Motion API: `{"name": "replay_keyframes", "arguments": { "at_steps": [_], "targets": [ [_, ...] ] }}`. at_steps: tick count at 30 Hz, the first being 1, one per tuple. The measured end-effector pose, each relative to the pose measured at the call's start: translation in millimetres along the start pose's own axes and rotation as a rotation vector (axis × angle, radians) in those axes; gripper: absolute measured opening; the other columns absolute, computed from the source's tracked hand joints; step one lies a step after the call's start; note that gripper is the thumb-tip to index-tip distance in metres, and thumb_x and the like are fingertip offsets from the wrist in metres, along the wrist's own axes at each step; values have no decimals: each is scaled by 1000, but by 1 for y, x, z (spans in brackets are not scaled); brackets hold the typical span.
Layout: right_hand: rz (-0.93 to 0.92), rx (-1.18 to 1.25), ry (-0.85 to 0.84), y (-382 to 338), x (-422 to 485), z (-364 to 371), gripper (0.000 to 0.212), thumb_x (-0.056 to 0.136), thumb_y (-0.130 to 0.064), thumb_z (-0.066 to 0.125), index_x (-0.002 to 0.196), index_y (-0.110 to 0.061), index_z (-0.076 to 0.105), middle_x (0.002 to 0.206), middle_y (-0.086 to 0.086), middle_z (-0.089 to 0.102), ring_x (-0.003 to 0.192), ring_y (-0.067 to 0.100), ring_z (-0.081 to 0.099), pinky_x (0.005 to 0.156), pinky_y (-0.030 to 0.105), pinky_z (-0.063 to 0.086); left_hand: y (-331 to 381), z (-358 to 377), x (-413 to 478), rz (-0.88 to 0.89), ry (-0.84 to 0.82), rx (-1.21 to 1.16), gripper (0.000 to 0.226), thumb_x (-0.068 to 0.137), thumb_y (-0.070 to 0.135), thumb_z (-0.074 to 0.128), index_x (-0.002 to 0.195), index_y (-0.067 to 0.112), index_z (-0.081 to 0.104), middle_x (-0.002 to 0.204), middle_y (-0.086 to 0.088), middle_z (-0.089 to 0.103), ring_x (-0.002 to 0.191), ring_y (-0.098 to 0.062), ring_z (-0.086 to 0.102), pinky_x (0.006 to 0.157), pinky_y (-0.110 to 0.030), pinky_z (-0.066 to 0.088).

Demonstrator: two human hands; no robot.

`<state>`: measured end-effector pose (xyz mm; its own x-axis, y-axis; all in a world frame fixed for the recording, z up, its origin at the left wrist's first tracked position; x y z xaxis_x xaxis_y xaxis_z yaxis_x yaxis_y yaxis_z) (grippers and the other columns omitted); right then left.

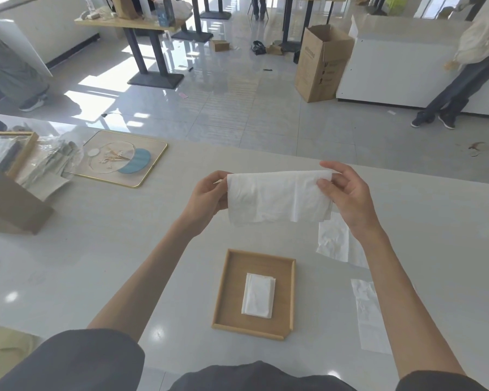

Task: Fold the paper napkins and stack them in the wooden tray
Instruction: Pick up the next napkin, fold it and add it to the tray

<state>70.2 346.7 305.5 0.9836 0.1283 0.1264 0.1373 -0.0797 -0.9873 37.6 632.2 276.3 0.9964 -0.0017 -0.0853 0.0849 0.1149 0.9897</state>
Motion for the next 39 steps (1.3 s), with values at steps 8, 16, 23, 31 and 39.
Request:
{"name": "replay_keyframes", "arguments": {
  "at_steps": [8,16,23,31,39],
  "targets": [
    [-26,-39,41,-2,2,-5,32,95,-6,68,126,-17,65,75,-7,66,78,11,61,81,22,49,-1,-2,3,65,-62,29,9,95,10,58,103,12,63,93,-5,74,81,-22,69,78,-34,57],
    [-103,-390,-264,-33,-5,17,30,96,-15,69,118,-36,67,90,-10,74,88,14,65,84,15,45,-2,24,-2,110,-240,467,50,91,9,59,138,26,55,148,11,54,143,-4,41,121,-39,31],
    [-30,-662,-575,-55,-6,41,28,99,-19,63,118,-40,65,98,-19,75,102,-4,61,81,11,41,-6,93,-2,5,-506,519,12,98,28,65,109,33,70,103,18,73,101,1,67,92,-25,50],
    [-31,-673,-488,-74,2,12,24,97,-19,66,113,-38,67,98,-16,77,96,-8,62,78,5,38,-70,85,-40,-177,-671,666,26,101,29,61,121,16,71,113,12,73,104,-3,66,101,-33,51],
    [2,-801,-655,-75,-2,42,28,98,-18,62,119,-36,65,102,-13,75,76,-17,56,69,4,39,-10,105,-31,29,-503,383,18,105,23,53,112,22,70,107,12,72,103,-4,67,93,-27,50]
  ]
}}
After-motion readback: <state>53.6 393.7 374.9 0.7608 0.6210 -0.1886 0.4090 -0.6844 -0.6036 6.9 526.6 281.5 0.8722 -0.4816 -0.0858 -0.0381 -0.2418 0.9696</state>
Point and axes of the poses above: each hand's wrist, its own x-axis towards the middle knuckle, its own z-axis out of the palm, y = z × x, the point moved 5 cm from there along x, towards the middle knuckle
